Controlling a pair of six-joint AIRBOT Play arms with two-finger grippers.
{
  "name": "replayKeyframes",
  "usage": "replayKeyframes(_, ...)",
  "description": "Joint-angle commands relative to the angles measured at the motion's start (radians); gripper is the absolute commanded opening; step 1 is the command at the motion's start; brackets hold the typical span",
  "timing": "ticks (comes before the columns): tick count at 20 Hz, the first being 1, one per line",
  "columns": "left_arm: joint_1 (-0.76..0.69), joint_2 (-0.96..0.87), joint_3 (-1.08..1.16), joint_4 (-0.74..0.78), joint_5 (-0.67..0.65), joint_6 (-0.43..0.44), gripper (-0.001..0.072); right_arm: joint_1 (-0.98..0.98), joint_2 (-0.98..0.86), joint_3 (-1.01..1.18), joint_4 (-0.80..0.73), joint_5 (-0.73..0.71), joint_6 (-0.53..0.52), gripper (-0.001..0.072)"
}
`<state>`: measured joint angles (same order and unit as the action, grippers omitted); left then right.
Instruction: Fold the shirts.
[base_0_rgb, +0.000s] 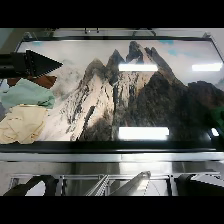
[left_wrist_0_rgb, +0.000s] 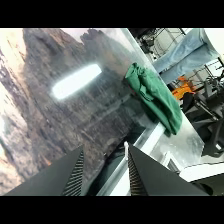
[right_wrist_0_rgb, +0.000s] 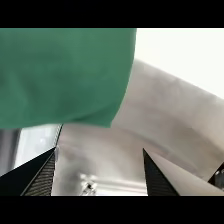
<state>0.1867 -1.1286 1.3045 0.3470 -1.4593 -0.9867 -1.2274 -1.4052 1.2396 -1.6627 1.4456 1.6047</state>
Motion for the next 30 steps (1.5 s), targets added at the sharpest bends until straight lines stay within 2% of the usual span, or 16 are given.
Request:
replayKeyframes(1, 0.007, 0.0, 0.002, -0.009, 0.008, -0.002, 0.0291, 0.046, 0.037, 0.039, 0.158, 0.051, 0.018, 0.0559)
replayKeyframes(2, 0.012, 0.0, 0.009, -0.007, 0.014, -0.002, 0.029, 0.083, 0.063, 0.046, 0.243, 0.035, 0.011, 0.0326)
replayKeyframes(3, 0.023, -0.001, 0.026, -0.002, 0.019, -0.002, 0.0279, 0.125, 0.092, 0.047, 0.332, 0.012, -0.026, 0.0053)
replayKeyframes(4, 0.036, -0.001, 0.052, 0.001, 0.018, -0.002, 0.0146, 0.172, 0.121, 0.047, 0.404, -0.006, -0.048, 0.0027)
replayKeyframes(5, 0.055, 0.0, 0.084, 0.002, 0.015, -0.002, 0.0001, 0.227, 0.153, 0.046, 0.457, -0.018, -0.06, 0.0027)
replayKeyframes(8, 0.113, 0.0, 0.146, 0.002, -0.019, -0.003, 0.0001, 0.402, 0.246, 0.036, 0.546, -0.007, -0.089, 0.0026)
replayKeyframes(10, 0.131, 0.019, 0.095, 0.003, -0.062, -0.01, 0.0001, 0.553, 0.341, -0.025, 0.558, -0.018, -0.101, 0.0026)
replayKeyframes(13, 0.11, 0.126, -0.161, 0.022, -0.04, -0.009, 0.0001, 0.83, 0.533, -0.238, 0.561, -0.072, -0.105, 0.0026)
replayKeyframes(16, 0.04, 0.275, -0.471, 0.151, 0.006, -0.009, 0.0002, 1.12, 0.753, -0.507, 0.564, -0.159, -0.082, 0.0027)
replayKeyframes(18, -0.015, 0.372, -0.664, 0.177, 0.041, -0.016, 0.0012, 1.269, 0.864, -0.668, 0.563, -0.267, -0.037, 0.0026)
replayKeyframes(22, -0.056, 0.5, -0.816, 0.177, 0.082, -0.055, 0.0019, 1.304, 0.85, -0.691, 0.582, -0.271, -0.048, 0.0026)
replayKeyframes(26, -0.056, 0.582, -0.822, 0.176, 0.083, -0.069, 0.0018, 1.304, 0.849, -0.691, 0.594, -0.207, -0.037, 0.0027)
replayKeyframes(30, -0.056, 0.631, -0.823, 0.177, 0.081, -0.074, 0.0019, 1.304, 0.848, -0.691, 0.594, -0.208, -0.037, 0.0027)
